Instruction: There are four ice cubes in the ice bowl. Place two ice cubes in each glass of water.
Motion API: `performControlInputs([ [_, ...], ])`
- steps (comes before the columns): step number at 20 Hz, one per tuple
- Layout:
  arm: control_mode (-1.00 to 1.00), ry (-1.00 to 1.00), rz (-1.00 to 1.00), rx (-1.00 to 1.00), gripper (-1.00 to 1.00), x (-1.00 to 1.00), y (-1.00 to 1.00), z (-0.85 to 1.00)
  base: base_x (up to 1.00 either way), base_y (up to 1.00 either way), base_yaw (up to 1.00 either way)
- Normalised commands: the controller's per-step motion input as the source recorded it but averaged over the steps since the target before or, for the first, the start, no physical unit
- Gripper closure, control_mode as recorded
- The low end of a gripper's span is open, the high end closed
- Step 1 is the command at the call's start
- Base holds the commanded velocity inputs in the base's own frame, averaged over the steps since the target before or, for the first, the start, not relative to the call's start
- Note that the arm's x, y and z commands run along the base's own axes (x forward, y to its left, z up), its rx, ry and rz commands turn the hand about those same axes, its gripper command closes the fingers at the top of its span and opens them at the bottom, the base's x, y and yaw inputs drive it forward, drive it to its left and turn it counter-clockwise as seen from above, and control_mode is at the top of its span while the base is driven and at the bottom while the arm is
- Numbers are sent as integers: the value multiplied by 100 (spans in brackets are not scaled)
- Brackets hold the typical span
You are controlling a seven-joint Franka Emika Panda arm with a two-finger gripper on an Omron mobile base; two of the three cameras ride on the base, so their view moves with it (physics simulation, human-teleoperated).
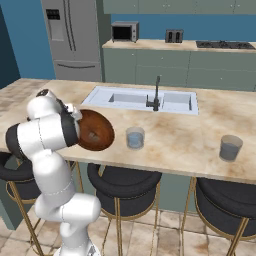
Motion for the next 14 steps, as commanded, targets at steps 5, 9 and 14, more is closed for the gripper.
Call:
performControlInputs([
  [5,-100,16,13,-1,100,0,0,87,0,0,0],
  [9,-100,20,18,-14,100,-1,0,57,0,0,0],
  [14,-100,15,17,-24,100,-2,0,33,0,0,0],
])
